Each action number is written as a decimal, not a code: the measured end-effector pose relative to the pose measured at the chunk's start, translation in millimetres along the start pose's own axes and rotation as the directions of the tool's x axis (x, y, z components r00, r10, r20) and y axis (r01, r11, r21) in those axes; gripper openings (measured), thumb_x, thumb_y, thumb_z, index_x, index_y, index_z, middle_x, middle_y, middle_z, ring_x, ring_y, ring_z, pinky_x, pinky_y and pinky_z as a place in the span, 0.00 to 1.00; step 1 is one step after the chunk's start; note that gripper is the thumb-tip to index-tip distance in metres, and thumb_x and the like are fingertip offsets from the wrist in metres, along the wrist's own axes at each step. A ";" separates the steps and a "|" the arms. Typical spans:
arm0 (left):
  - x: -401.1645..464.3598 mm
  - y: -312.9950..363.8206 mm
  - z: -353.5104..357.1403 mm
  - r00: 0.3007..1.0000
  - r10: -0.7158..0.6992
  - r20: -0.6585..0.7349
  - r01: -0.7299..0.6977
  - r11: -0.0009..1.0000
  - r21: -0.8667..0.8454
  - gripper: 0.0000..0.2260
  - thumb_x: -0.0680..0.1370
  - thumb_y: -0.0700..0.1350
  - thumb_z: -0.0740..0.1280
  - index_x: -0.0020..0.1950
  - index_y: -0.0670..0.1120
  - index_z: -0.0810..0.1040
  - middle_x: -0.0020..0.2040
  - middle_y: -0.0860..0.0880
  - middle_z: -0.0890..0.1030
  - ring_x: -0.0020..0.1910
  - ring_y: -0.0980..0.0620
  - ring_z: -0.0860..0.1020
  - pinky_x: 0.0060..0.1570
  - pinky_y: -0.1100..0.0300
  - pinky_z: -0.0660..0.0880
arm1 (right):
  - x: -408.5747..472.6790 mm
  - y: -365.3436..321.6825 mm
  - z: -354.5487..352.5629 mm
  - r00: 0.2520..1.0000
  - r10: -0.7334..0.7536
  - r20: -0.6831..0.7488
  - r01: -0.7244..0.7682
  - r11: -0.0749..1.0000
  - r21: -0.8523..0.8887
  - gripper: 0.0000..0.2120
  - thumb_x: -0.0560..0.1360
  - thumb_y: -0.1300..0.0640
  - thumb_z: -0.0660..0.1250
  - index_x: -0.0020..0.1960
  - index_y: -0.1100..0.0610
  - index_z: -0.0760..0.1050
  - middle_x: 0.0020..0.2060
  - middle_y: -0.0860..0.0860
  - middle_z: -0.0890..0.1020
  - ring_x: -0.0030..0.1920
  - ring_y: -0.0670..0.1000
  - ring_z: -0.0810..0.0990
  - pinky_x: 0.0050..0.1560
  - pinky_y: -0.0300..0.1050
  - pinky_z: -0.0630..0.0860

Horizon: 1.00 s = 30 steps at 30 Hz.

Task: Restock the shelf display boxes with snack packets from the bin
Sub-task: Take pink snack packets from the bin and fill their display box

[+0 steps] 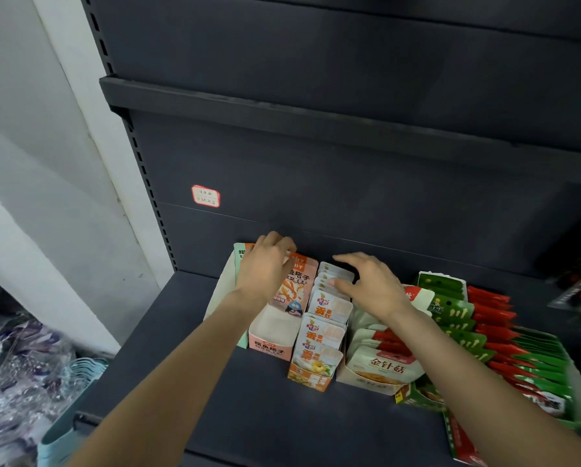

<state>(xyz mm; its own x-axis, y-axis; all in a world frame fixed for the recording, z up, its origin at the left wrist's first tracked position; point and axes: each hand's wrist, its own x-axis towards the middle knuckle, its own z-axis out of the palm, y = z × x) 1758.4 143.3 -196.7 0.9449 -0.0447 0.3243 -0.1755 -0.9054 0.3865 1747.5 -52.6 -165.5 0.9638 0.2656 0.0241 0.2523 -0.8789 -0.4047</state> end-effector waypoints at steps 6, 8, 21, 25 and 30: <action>-41.1 25.6 -33.7 0.997 -0.051 -0.064 0.043 0.992 -0.122 0.11 0.79 0.49 0.63 0.59 0.49 0.76 0.52 0.51 0.81 0.46 0.53 0.79 0.44 0.62 0.75 | -36.9 -17.4 -6.2 0.982 -0.100 -0.162 0.130 0.974 0.187 0.19 0.77 0.56 0.65 0.67 0.50 0.71 0.58 0.46 0.75 0.60 0.46 0.73 0.61 0.41 0.69; -63.9 34.4 -46.3 0.993 -0.094 -0.070 0.083 0.986 -0.147 0.10 0.79 0.49 0.63 0.58 0.49 0.77 0.49 0.52 0.81 0.42 0.55 0.78 0.39 0.63 0.73 | -54.8 -23.1 -5.2 0.977 -0.107 -0.185 0.152 0.956 0.252 0.15 0.77 0.56 0.65 0.64 0.51 0.74 0.53 0.44 0.75 0.54 0.45 0.75 0.54 0.37 0.71; -293.5 40.8 -54.8 0.870 -0.493 -0.029 0.478 0.856 -0.197 0.05 0.77 0.45 0.66 0.50 0.47 0.79 0.37 0.54 0.79 0.34 0.58 0.76 0.40 0.60 0.72 | -209.7 -46.6 77.9 0.969 -0.211 0.125 0.123 0.859 0.497 0.11 0.77 0.56 0.64 0.58 0.52 0.77 0.50 0.47 0.80 0.47 0.44 0.78 0.50 0.39 0.75; -364.1 19.0 -46.0 0.815 -0.569 0.111 0.579 0.808 -0.108 0.05 0.77 0.44 0.64 0.50 0.46 0.78 0.42 0.50 0.82 0.42 0.47 0.79 0.42 0.57 0.74 | -247.4 -66.7 123.4 0.940 -0.220 0.259 0.063 0.861 0.504 0.11 0.77 0.56 0.64 0.59 0.53 0.76 0.52 0.48 0.81 0.48 0.45 0.79 0.52 0.38 0.75; -444.9 -24.0 -41.7 0.723 -0.656 0.216 0.681 0.730 -0.062 0.07 0.78 0.43 0.63 0.54 0.45 0.78 0.47 0.46 0.81 0.45 0.47 0.79 0.44 0.58 0.73 | -288.2 -105.7 179.5 0.907 -0.220 0.360 0.001 0.854 0.521 0.14 0.76 0.58 0.65 0.62 0.56 0.74 0.56 0.51 0.80 0.56 0.49 0.78 0.58 0.41 0.73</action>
<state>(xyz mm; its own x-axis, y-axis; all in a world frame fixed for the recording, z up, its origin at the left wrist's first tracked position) 1330.6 202.6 -314.2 0.8579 0.4709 -0.2056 0.4984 -0.6649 0.5563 1427.6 34.9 -293.7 0.7873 0.5768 -0.2180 0.1712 -0.5441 -0.8214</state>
